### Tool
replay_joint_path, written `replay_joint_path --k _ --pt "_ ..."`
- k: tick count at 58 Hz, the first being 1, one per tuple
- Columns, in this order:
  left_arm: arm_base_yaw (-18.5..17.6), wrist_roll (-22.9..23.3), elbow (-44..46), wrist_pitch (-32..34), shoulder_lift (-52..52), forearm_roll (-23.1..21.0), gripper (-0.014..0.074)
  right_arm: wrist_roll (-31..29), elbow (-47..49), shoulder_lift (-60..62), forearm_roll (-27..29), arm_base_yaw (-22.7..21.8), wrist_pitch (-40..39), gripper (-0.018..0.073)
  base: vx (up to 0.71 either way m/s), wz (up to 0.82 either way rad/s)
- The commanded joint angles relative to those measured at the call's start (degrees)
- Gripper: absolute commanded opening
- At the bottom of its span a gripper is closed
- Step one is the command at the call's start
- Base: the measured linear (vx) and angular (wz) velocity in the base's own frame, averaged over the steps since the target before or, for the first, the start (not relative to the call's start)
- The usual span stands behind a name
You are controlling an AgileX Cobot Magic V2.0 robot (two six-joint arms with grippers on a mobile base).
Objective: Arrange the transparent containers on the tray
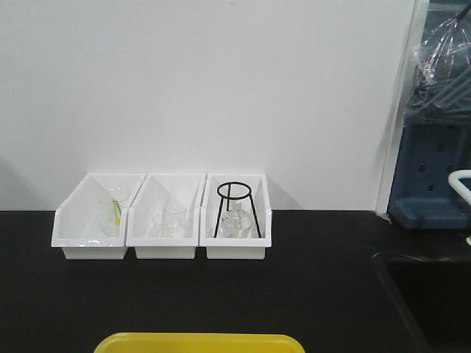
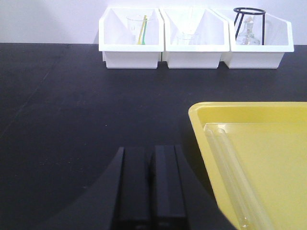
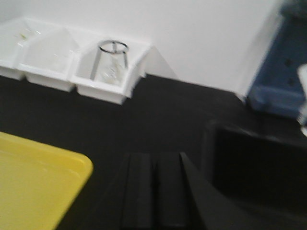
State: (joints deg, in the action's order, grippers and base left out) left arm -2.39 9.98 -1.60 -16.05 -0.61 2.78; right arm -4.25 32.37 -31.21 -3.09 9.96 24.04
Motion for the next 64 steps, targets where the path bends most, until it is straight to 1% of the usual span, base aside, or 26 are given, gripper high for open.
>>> replay_joint_path --k 1,5,10,18,22,26,29,34,64 --pt "0.2 0.5 -2.0 4.8 -1.4 -0.3 -0.0008 -0.1 -7.5 7.5 -2.0 -6.0 -4.9 -0.0013 0.0 0.0" --pt "0.2 0.5 -2.0 4.8 -1.4 -0.3 -0.0008 -0.1 -14.0 14.0 -2.1 -9.2 -5.9 -0.0013 0.0 0.0" --pt "0.2 0.5 -2.0 4.8 -1.4 -0.3 -0.0008 -0.1 -21.4 22.3 -2.0 -11.6 -7.7 -0.0013 0.0 0.0" --pt "0.2 0.5 -2.0 4.8 -1.4 -0.3 -0.0008 -0.1 -29.1 32.8 -2.1 -12.2 -9.8 -0.0013 0.0 0.0" --pt "0.2 0.5 -2.0 4.7 -1.4 -0.3 -0.0008 0.4 -32.2 31.9 -1.8 -12.0 -13.2 -0.0013 0.0 0.0" --pt "0.2 0.5 -2.0 4.6 -1.4 -0.3 -0.0008 1.2 -34.8 31.7 0.2 -12.0 -16.1 -0.0011 0.0 0.0" --pt "0.2 0.5 -2.0 4.7 -1.3 -0.3 -0.0008 1.3 -34.6 31.7 2.0 -12.0 -14.7 -0.0011 0.0 0.0" --pt "0.2 0.5 -2.0 4.7 -1.3 -0.3 -0.0008 1.3 -34.6 31.7 4.0 -12.0 -14.6 -0.0011 0.0 0.0" --pt "0.2 0.5 -2.0 4.7 -1.3 -0.3 -0.0008 1.3 -34.6 31.7 4.1 -12.0 -14.2 -0.0011 0.0 0.0"
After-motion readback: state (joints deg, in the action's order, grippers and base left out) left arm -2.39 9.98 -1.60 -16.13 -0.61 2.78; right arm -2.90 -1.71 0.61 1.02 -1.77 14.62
